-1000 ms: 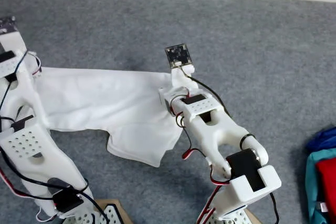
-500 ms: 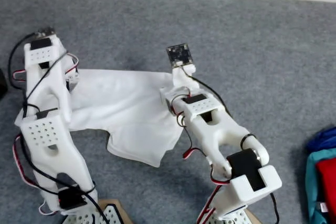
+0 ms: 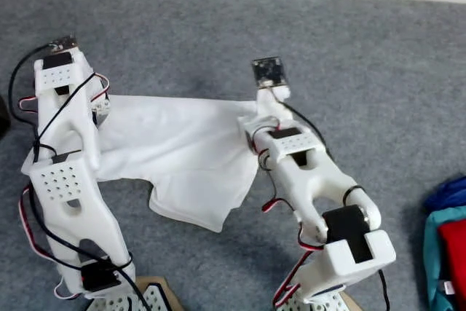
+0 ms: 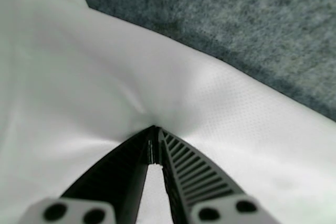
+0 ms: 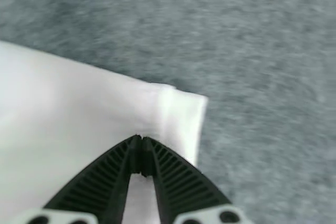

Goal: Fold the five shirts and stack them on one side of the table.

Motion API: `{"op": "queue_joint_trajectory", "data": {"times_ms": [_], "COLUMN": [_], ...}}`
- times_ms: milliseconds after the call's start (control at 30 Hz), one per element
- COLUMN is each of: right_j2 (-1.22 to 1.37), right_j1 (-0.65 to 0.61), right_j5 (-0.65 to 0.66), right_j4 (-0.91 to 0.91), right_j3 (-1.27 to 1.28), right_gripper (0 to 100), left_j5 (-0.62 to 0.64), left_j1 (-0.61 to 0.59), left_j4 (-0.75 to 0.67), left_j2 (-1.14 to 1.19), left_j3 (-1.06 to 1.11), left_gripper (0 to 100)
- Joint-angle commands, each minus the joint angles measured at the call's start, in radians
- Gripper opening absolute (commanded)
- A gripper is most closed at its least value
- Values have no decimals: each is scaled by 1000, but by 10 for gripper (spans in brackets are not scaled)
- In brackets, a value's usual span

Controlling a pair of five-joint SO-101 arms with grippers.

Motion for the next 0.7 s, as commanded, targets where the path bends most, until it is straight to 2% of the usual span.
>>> {"op": "queue_joint_trajectory", "data": {"times_ms": [0, 200, 333, 667], "right_j2": [-25, -124, -237, -837], "right_j1": [71, 131, 125, -163], "right_j5": [12, 12, 8, 9], "right_j4": [-12, -10, 7, 328], "right_j3": [-31, 10, 79, 418], "right_gripper": [8, 8, 8, 8], "left_j5": [8, 8, 8, 6], "left_j1": [2, 5, 7, 7], "left_j4": [-3, -5, -5, -5], "left_j2": [7, 7, 7, 7], "left_j3": [-13, -13, -13, -13], "left_gripper": [7, 7, 7, 7]}}
